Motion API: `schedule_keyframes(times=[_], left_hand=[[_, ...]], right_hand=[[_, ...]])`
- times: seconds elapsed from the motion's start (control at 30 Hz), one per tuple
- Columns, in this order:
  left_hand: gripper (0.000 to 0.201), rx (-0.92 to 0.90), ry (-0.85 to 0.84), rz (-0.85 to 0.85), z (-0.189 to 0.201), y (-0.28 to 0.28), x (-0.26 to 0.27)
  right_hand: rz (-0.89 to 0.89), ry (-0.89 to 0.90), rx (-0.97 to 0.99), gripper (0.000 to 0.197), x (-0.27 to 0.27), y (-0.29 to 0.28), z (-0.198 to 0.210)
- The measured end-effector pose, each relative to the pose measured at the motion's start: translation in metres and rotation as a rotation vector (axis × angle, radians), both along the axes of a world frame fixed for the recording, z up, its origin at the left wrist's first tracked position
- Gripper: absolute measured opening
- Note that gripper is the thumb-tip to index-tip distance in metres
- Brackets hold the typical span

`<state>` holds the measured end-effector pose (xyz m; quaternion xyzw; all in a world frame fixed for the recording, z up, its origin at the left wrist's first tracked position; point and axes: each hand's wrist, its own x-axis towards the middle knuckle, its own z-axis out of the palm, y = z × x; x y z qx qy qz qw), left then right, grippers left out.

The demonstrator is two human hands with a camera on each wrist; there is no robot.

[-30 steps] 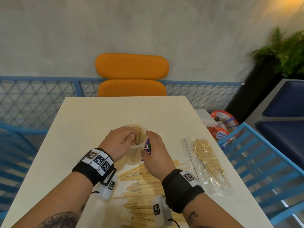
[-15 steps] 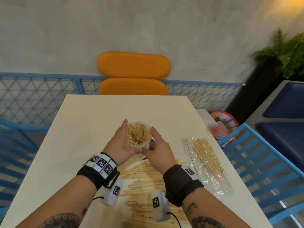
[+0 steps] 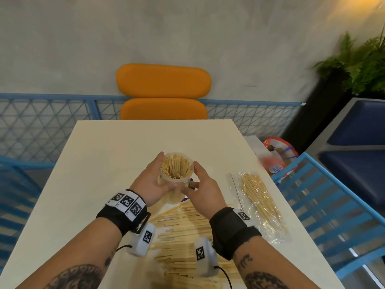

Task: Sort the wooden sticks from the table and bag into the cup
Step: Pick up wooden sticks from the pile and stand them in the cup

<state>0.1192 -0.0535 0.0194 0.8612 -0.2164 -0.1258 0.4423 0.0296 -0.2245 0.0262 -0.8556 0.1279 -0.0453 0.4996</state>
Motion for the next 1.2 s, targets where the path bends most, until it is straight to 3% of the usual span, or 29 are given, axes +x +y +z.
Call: schedule_keyframes(times=[0.17, 0.23, 0.37, 0.43, 0.6, 0.73, 0.93, 1.1, 1.2], left_hand=[[0.104, -0.067, 0.003, 0.056, -0.001, 0.016, -0.006], [0.085, -0.125, 0.017, 0.115, -0.001, 0.021, -0.017], [0.021, -0.09, -0.026, 0.294, -0.011, 0.026, -0.042], [0.008, -0.025, -0.004, 0.271, -0.02, 0.027, -0.055], [0.007, 0.058, 0.107, 0.107, -0.036, 0.019, -0.089], [0.007, 0.067, 0.164, 0.078, -0.044, 0.013, -0.104], [0.009, 0.033, 0.151, 0.106, -0.042, 0.02, -0.11], [0.01, -0.043, 0.11, 0.188, -0.034, 0.035, -0.105], [0.01, -0.075, 0.08, 0.234, -0.026, 0.042, -0.104]], right_hand=[[-0.046, 0.098, -0.106, 0.066, -0.028, -0.018, 0.0], [-0.08, 0.155, -0.174, 0.055, -0.044, -0.026, -0.003], [-0.016, 0.279, -0.359, 0.032, -0.073, -0.028, -0.008], [0.038, 0.351, -0.437, 0.028, -0.086, -0.022, -0.01], [0.247, 0.457, -0.601, 0.039, -0.116, 0.007, -0.017], [0.36, 0.464, -0.801, 0.045, -0.127, 0.028, -0.032], [0.269, 0.43, -0.811, 0.02, -0.126, 0.034, -0.041], [0.165, 0.42, -0.755, 0.02, -0.123, 0.029, -0.037], [0.058, 0.352, -0.617, 0.017, -0.121, 0.023, -0.025]])
